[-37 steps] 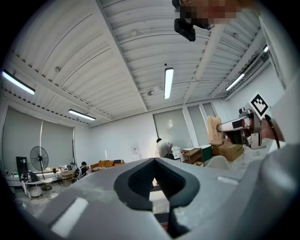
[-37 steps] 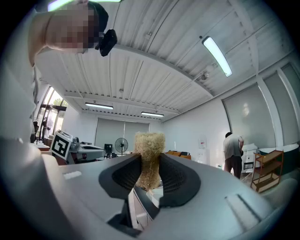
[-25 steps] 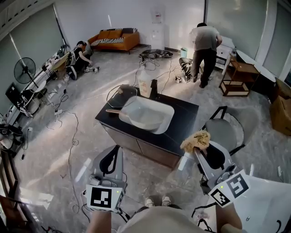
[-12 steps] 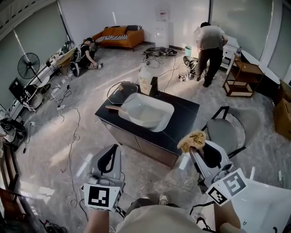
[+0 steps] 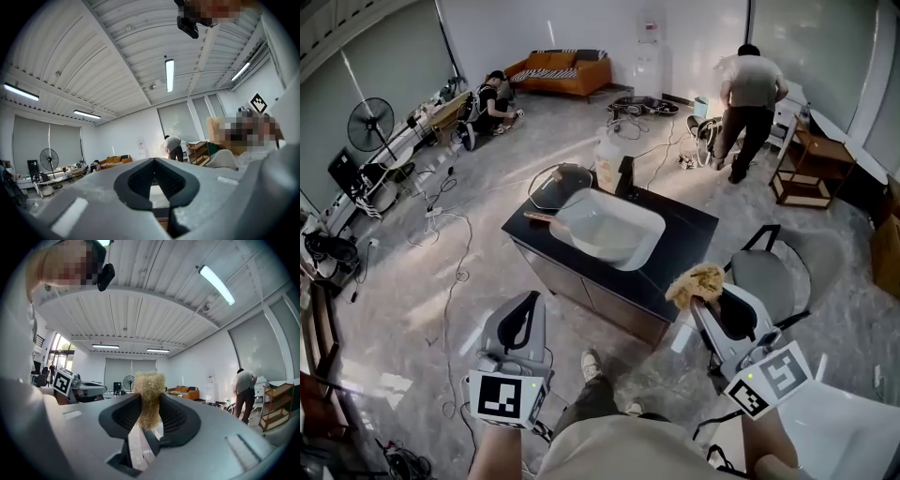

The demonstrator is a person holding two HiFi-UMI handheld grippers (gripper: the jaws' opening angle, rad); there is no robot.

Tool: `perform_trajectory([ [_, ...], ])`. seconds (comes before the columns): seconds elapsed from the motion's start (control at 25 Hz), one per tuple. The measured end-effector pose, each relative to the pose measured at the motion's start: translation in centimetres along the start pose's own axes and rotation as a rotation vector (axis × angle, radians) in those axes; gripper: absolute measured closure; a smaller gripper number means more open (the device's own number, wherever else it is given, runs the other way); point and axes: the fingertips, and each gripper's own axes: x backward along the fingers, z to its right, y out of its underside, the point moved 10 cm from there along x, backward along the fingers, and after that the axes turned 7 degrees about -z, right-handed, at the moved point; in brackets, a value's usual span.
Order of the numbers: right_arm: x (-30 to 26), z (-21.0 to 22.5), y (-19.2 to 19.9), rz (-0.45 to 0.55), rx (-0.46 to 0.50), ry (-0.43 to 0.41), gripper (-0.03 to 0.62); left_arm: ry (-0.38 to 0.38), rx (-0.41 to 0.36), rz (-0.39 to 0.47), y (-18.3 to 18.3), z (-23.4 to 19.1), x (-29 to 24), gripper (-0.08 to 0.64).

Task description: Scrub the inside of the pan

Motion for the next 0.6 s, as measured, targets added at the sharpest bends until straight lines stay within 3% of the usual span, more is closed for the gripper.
perform_trajectory([
  [0.6,-7.4,2.8,1.1,-0.037,0.009,0.028,0.468,0.040,0.031,-0.026,2.1,-4.0,-7.0,0.558],
])
